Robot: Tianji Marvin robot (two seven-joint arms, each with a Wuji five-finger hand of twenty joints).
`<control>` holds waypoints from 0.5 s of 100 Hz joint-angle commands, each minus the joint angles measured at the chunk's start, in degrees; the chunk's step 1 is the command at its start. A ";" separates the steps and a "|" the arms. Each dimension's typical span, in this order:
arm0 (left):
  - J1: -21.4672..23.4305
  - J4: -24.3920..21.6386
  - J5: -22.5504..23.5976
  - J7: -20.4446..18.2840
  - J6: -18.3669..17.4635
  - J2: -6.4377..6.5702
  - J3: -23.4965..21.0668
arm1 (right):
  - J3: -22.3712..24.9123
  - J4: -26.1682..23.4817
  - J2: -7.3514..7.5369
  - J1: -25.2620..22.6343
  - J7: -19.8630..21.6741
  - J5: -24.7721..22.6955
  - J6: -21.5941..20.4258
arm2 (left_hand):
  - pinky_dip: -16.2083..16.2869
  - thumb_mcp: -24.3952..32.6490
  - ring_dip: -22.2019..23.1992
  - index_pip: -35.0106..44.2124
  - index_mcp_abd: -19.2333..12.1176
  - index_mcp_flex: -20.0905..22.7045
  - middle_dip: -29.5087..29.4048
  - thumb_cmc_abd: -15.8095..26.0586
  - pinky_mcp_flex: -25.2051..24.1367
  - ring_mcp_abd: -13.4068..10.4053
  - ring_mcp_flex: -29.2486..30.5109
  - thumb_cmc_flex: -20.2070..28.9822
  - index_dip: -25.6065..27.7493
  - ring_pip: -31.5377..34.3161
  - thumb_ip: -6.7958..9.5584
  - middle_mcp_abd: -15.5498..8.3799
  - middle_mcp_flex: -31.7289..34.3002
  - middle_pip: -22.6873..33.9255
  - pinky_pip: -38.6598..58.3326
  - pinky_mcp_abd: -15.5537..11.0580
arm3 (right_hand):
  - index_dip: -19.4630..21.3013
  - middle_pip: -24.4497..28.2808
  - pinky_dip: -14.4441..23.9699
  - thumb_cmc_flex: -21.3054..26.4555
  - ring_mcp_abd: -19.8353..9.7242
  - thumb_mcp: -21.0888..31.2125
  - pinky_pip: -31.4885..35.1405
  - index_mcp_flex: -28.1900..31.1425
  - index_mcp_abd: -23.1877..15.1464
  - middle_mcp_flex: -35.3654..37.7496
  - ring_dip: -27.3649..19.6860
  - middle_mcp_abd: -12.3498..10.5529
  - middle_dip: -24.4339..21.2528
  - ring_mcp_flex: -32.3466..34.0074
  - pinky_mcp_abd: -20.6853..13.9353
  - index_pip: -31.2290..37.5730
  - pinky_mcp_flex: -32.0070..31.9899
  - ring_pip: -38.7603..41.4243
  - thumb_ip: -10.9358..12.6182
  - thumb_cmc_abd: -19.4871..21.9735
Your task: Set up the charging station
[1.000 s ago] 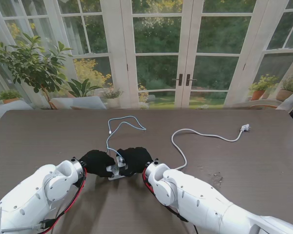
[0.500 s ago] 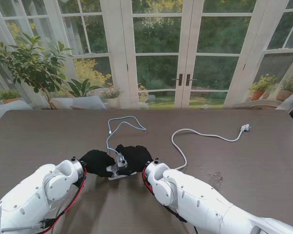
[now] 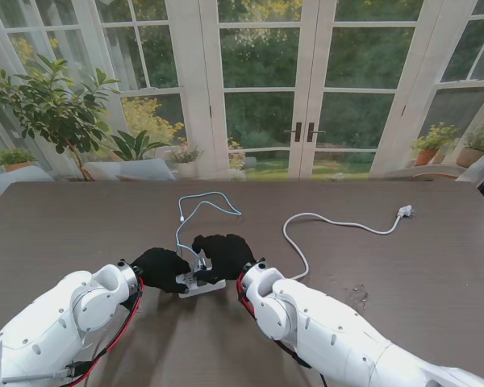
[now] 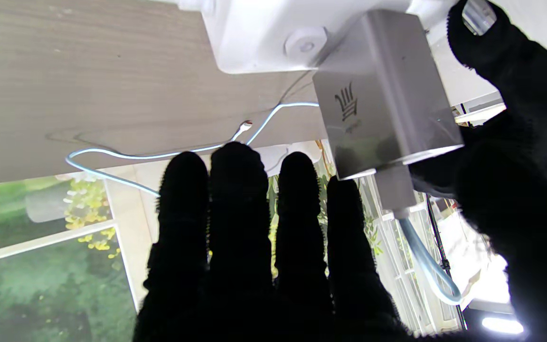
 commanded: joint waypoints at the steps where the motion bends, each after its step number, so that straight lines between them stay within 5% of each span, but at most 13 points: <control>1: 1.19 1.00 0.19 -2.07 -0.20 -0.07 0.60 | -0.11 -0.17 -0.14 -0.09 0.41 -0.35 -0.35 | 0.34 2.25 -0.15 2.73 -5.26 3.48 -0.95 -0.07 -1.46 0.37 0.23 2.06 0.15 0.12 3.41 -1.34 1.56 -0.69 -0.18 0.52 | 1.51 1.94 1.34 1.25 -1.09 2.43 2.50 1.76 -1.16 1.96 -45.44 -1.06 1.29 2.74 0.99 5.99 0.75 1.92 0.08 0.15; 20: 1.01 1.27 0.07 -1.85 -0.29 -0.11 0.73 | -0.13 -0.39 0.02 0.00 0.21 -0.96 0.06 | 0.35 2.19 -0.15 2.70 -5.22 3.41 -0.94 0.05 -1.51 0.43 0.11 2.02 0.15 0.11 3.41 -1.28 1.52 -0.70 -0.17 0.49 | 2.24 3.84 1.93 4.67 -2.17 5.74 4.96 4.98 -2.09 6.10 -44.93 -2.27 3.18 5.95 0.54 8.20 3.36 3.56 1.26 3.46; 26: 0.94 1.37 0.05 -1.78 -0.33 -0.11 0.84 | -0.19 -0.35 -0.01 0.06 0.09 -1.07 0.12 | 0.35 2.13 -0.14 2.68 -5.20 3.37 -0.95 0.06 -1.50 0.36 0.12 1.99 0.14 0.13 3.40 -1.34 1.55 -0.70 -0.17 0.48 | -5.16 3.59 1.42 6.77 -2.50 6.36 6.01 5.59 -3.49 8.33 -44.76 -2.75 4.73 7.25 0.34 12.17 4.26 3.75 -4.49 2.66; 37: 0.91 1.38 0.07 -1.89 -0.43 -0.08 0.91 | -0.24 -0.31 -0.04 0.09 0.03 -1.10 0.10 | 0.37 2.03 -0.15 2.67 -5.29 3.38 -0.94 0.09 -1.44 0.39 0.10 1.93 0.14 0.11 3.40 -1.35 1.56 -0.69 -0.12 0.55 | -8.07 4.17 1.44 8.90 -3.16 7.21 6.90 6.88 -5.91 11.46 -44.43 -3.61 5.67 9.07 0.03 16.62 5.57 4.04 -7.88 0.96; 50: 0.97 1.30 0.03 -2.05 -0.39 -0.07 0.86 | -0.42 0.00 -0.17 0.22 -0.25 -1.18 -0.01 | 0.36 1.91 -0.15 2.61 -5.24 3.31 -0.95 0.23 -1.50 0.34 0.10 1.84 0.11 0.11 3.40 -1.26 1.51 -0.71 -0.16 0.45 | -9.85 4.23 1.33 11.75 -3.86 7.47 7.64 9.36 -9.18 15.73 -44.33 -4.25 7.30 11.21 -0.30 20.46 7.24 3.84 -9.31 -1.38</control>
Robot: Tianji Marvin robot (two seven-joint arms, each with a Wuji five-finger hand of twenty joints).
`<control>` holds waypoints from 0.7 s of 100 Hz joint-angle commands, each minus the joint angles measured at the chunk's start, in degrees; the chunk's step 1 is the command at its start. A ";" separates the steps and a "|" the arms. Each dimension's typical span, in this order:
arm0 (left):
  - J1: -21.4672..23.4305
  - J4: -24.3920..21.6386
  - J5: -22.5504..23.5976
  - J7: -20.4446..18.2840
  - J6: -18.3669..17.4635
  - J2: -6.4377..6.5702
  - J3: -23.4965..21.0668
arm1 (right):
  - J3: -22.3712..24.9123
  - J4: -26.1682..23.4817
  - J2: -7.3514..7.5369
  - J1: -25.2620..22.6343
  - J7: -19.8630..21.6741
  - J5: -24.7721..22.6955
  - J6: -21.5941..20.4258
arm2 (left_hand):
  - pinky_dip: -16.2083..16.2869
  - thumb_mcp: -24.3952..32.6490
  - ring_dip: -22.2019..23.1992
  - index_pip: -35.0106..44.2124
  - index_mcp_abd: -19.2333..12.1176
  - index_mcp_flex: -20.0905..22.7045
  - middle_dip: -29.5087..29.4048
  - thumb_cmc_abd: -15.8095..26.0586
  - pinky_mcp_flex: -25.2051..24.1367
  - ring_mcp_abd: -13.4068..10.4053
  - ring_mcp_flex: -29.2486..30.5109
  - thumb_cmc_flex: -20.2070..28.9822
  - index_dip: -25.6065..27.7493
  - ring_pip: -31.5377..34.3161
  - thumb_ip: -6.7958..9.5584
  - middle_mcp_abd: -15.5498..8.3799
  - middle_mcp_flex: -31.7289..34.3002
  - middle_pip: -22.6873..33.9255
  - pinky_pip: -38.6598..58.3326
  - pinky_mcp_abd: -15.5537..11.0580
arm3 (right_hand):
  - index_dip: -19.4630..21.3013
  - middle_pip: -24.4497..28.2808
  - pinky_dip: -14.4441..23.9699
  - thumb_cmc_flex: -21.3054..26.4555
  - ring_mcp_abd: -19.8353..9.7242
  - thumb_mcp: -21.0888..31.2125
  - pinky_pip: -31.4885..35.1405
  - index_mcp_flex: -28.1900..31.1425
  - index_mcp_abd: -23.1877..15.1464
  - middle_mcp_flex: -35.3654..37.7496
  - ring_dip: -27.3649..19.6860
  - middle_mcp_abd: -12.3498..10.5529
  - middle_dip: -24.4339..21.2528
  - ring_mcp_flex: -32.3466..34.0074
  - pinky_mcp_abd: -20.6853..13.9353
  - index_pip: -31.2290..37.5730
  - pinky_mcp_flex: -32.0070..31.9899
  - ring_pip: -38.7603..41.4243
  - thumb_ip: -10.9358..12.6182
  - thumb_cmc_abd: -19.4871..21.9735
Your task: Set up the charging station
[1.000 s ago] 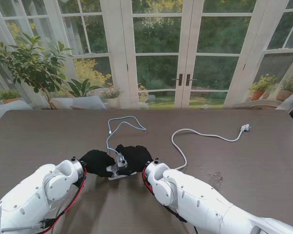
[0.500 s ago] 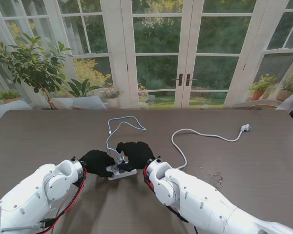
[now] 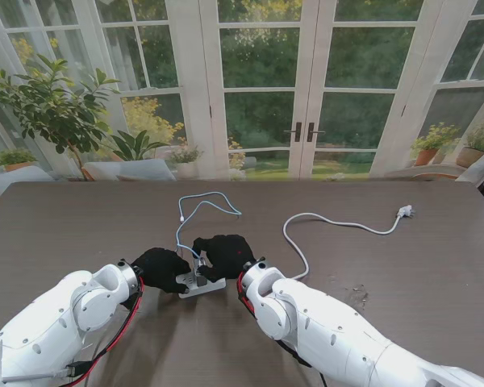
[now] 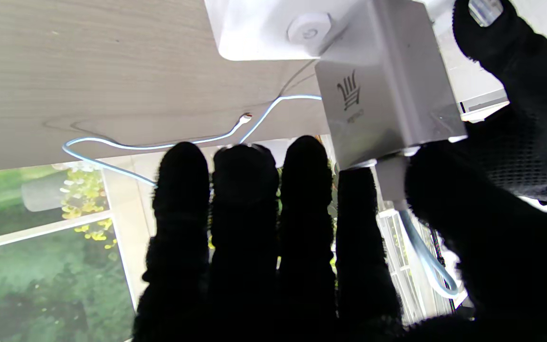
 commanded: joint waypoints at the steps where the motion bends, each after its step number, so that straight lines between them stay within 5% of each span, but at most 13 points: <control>1: 1.15 1.09 0.18 -2.11 -0.20 -0.08 0.66 | -0.25 0.00 -0.24 0.02 0.64 -0.23 -0.11 | 0.36 1.90 -0.15 2.18 -5.38 3.31 -1.49 0.23 -1.50 0.34 0.10 1.83 0.12 0.11 3.40 -1.63 1.55 -0.76 -0.17 0.43 | -0.87 1.39 0.62 2.53 -0.99 2.44 2.77 1.75 -2.58 2.18 -44.31 -1.46 1.23 2.26 -0.30 20.67 0.73 1.04 -0.80 -2.09; 32: 1.10 1.14 0.04 -2.23 -0.12 -0.09 0.76 | 0.12 0.21 -0.78 -0.42 -1.40 -0.28 0.36 | 0.35 1.52 -0.14 2.16 -5.38 3.42 -1.52 0.46 -1.59 0.42 -0.05 1.59 0.11 0.08 3.44 -1.62 1.46 -0.81 -0.24 0.44 | 0.34 2.45 1.11 2.38 -1.41 1.96 4.23 -0.87 -1.30 0.05 -42.92 -0.88 3.80 3.48 0.43 21.53 1.93 2.69 -0.71 -5.21; 44: 0.99 1.26 -0.14 -2.27 -0.15 -0.10 0.95 | 0.20 0.11 -0.81 -0.42 -1.62 -0.33 0.48 | 0.38 1.44 -0.14 2.00 -5.43 3.07 -1.53 0.48 -1.67 0.45 -0.14 1.59 0.06 0.05 3.47 -1.56 1.37 -0.84 -0.24 0.42 | 2.39 4.18 1.41 3.51 -1.79 1.75 5.13 1.58 -3.85 2.58 -42.64 -1.60 4.10 4.87 0.91 25.13 3.54 3.73 -1.76 -8.52; 70: 0.91 1.37 -0.37 -2.38 -0.17 -0.11 1.05 | -0.03 0.01 -0.60 -0.36 -0.66 -0.28 0.57 | 0.45 1.14 -0.10 2.02 -5.35 3.19 -1.53 0.67 -1.69 0.47 -0.14 1.43 0.09 0.10 3.53 -1.58 1.36 -0.84 -0.21 0.32 | 2.85 3.60 1.86 3.61 -2.59 2.26 6.89 7.27 -6.87 8.66 -40.52 -2.67 5.32 7.43 0.37 25.88 7.44 7.83 -1.71 -7.91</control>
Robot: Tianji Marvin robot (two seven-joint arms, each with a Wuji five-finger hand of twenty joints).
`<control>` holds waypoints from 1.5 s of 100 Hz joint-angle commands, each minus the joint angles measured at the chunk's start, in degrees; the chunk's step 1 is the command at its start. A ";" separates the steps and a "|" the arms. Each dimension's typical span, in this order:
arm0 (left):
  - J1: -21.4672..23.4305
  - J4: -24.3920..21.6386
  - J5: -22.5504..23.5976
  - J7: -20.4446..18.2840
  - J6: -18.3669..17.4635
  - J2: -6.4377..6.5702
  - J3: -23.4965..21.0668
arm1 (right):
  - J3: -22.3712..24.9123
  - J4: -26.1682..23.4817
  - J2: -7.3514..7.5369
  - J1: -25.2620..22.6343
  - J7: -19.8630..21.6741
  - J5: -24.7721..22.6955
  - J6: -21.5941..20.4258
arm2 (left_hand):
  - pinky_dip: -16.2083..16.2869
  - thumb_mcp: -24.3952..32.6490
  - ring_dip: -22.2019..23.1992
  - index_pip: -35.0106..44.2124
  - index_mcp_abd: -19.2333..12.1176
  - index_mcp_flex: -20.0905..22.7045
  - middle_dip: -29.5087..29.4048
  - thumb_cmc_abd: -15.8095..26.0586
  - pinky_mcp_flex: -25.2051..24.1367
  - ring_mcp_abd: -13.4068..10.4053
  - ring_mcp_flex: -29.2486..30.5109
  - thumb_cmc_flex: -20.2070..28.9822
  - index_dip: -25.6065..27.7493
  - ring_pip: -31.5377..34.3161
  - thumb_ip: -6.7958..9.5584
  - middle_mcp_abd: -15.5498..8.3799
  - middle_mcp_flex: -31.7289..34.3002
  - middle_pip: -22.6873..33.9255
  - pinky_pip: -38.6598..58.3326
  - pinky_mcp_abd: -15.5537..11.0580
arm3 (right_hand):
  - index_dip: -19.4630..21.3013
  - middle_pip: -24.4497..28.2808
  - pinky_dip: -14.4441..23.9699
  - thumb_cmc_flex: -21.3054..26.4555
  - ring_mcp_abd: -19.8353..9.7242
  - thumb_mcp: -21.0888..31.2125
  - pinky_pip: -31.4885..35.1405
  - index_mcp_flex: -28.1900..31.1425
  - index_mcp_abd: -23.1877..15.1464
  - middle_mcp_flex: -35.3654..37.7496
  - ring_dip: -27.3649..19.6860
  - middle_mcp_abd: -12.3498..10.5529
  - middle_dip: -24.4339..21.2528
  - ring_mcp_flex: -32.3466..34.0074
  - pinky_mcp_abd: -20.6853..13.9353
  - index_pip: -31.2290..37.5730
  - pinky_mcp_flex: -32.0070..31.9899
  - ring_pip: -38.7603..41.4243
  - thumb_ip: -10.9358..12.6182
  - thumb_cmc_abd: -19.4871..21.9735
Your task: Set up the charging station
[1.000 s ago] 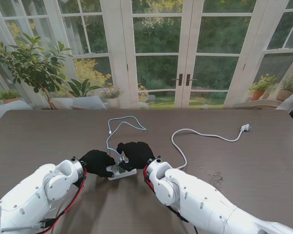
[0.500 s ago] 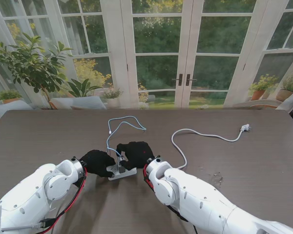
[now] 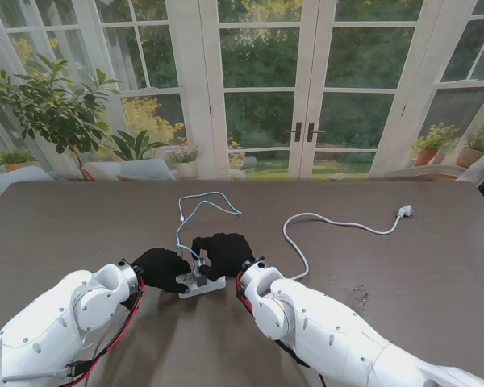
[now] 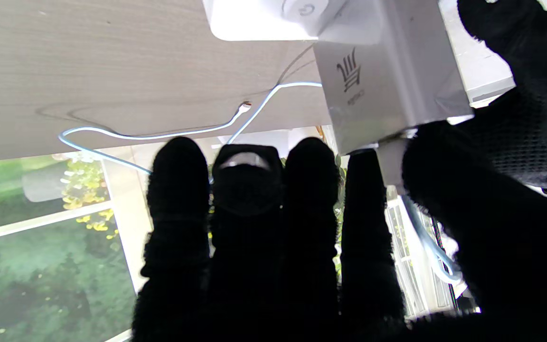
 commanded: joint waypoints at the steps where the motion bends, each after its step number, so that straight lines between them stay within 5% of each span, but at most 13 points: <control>1: 1.14 1.25 0.19 -2.18 -0.19 -0.16 0.76 | -0.24 -0.13 -0.09 -0.27 0.78 -0.28 0.02 | 0.47 1.12 -0.10 2.00 -5.58 2.65 -1.60 0.72 -1.68 0.46 -0.15 1.38 0.09 0.10 3.52 -1.83 1.36 -1.22 -0.21 0.33 | 1.56 0.75 1.38 0.94 -1.15 2.19 3.30 2.88 -3.07 2.40 -40.27 -1.75 1.25 2.09 0.34 25.83 1.59 3.38 -0.44 -1.70; 29: 1.17 1.12 0.07 -2.65 -0.27 -0.09 0.77 | -0.70 1.36 -0.61 -0.02 -1.82 -1.12 -1.29 | 0.51 0.87 -0.09 1.93 -5.54 2.61 -1.60 0.85 -1.70 0.42 -0.18 1.30 0.08 0.13 3.58 -1.82 1.28 -1.25 -0.22 0.32 | 2.79 -0.85 2.45 1.40 -2.02 3.62 6.01 7.82 -8.27 7.72 -38.26 -2.45 2.32 2.29 -0.46 23.80 6.18 10.17 -1.01 -4.09; 52: 1.01 1.30 -0.02 -2.60 -0.38 -0.11 0.94 | -0.62 1.64 -0.82 0.02 -2.46 -1.05 -1.29 | 0.56 0.75 -0.09 1.94 -5.45 2.66 -1.60 0.92 -1.79 0.54 -0.21 1.29 0.10 0.14 3.60 -1.72 1.31 -1.24 -0.24 0.31 | 3.16 -1.16 2.70 1.47 -2.68 4.76 6.54 8.93 -7.41 9.68 -37.21 -2.27 3.16 2.38 -0.38 23.97 8.28 13.57 -1.19 -4.52; 86: 1.17 1.17 -0.05 -2.94 -0.52 -0.04 0.78 | -1.66 3.53 -1.44 0.80 -0.90 0.50 -2.88 | 0.59 0.52 -0.08 1.89 -5.53 2.59 -1.60 1.17 -1.84 0.48 -0.33 1.13 0.10 0.12 3.64 -1.75 1.22 -1.28 -0.29 0.30 | 4.82 -2.77 3.49 3.95 -4.73 7.43 6.37 11.48 -6.98 12.69 -34.96 -1.88 5.78 2.30 -5.33 23.32 12.14 18.28 -1.68 -4.99; 150: 1.58 0.74 0.21 -3.83 -0.94 0.16 0.18 | -1.89 5.02 -1.03 0.61 1.18 1.51 -2.68 | 0.60 0.35 -0.10 1.79 -5.52 2.49 -1.63 1.23 -2.03 0.49 -0.39 1.07 0.07 0.07 3.69 -1.70 1.19 -1.31 -0.43 0.31 | 7.23 -3.09 4.40 4.54 -4.66 8.54 5.64 11.79 -5.88 13.20 -33.85 -1.48 8.32 2.29 -5.64 23.20 12.73 19.72 -1.93 -4.91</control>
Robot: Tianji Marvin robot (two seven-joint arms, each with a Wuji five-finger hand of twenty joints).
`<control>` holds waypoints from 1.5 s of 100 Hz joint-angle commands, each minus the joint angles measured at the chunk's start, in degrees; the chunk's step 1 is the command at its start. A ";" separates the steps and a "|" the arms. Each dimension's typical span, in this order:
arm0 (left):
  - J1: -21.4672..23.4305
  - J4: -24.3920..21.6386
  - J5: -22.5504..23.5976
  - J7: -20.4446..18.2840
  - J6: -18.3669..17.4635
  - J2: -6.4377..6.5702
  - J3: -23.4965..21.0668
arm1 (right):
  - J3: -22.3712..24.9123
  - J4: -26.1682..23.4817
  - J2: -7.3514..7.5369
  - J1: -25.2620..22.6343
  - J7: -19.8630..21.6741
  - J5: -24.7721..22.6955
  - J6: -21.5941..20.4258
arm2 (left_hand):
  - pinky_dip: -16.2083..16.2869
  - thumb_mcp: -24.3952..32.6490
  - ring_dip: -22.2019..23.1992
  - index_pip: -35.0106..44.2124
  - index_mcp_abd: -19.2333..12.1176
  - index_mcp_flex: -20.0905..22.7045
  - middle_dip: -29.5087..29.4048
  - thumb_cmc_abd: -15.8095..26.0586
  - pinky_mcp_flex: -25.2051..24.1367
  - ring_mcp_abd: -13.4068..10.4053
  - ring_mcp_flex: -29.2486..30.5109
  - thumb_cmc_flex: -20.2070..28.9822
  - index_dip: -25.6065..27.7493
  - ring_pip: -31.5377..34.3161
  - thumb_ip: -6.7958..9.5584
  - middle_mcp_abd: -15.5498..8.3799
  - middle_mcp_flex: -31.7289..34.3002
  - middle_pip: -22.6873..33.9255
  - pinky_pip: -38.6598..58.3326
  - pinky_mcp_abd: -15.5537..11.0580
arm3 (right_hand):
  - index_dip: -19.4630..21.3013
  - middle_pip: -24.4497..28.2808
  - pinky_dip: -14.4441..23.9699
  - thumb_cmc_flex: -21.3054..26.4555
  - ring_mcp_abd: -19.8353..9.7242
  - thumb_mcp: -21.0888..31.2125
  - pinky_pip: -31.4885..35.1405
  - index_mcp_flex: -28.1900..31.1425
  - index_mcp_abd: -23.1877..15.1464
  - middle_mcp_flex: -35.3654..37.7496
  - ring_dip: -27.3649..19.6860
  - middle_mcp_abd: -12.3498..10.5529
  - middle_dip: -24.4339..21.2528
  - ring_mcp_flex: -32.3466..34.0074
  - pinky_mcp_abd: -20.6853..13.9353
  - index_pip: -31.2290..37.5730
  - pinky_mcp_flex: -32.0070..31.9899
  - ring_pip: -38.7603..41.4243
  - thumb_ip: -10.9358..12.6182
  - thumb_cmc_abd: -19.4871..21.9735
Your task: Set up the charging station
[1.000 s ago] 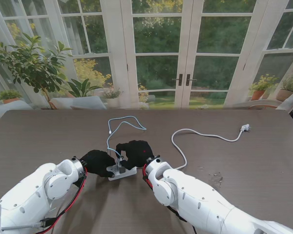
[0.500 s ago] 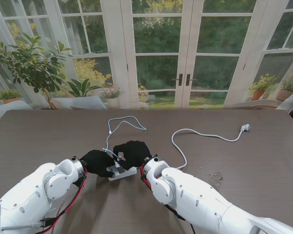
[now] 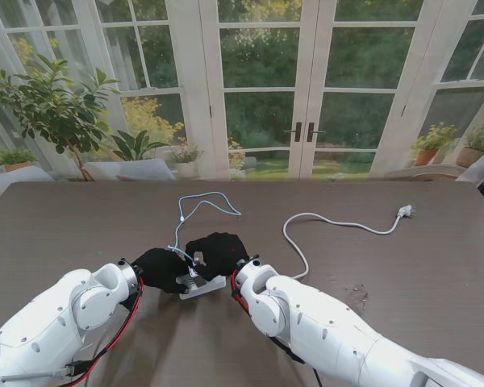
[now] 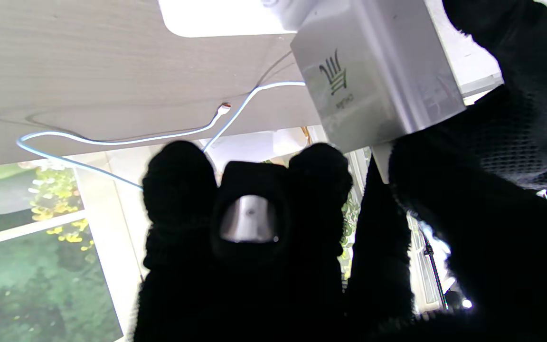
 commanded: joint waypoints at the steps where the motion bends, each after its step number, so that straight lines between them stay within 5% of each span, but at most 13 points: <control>1: 1.49 1.14 0.43 -2.41 -0.37 0.11 0.66 | -0.25 1.41 0.93 -1.30 2.03 -0.16 0.66 | 0.61 0.35 -0.10 2.16 -5.64 2.40 -1.70 0.60 -1.53 0.47 -0.37 1.05 0.09 0.08 2.58 -2.24 2.07 -0.55 -0.43 0.32 | 1.82 -0.21 1.13 3.05 -1.85 3.32 1.32 3.99 3.25 3.35 -33.85 -0.15 1.01 1.38 -2.14 23.24 0.90 2.06 -0.87 -2.03; 150: 0.90 1.61 0.93 -1.97 -0.78 0.15 1.36 | 0.18 4.38 2.83 -2.84 5.56 0.94 0.67 | 0.61 1.27 -0.13 2.86 -5.70 3.09 -0.13 -0.76 -1.16 -0.10 -0.04 1.34 0.39 0.17 2.32 -2.81 3.35 1.48 -0.26 0.05 | 3.94 0.57 2.53 3.33 -1.13 5.05 1.40 4.66 4.14 3.75 -33.34 0.06 1.87 1.34 -0.68 22.93 0.48 3.20 -0.81 -3.54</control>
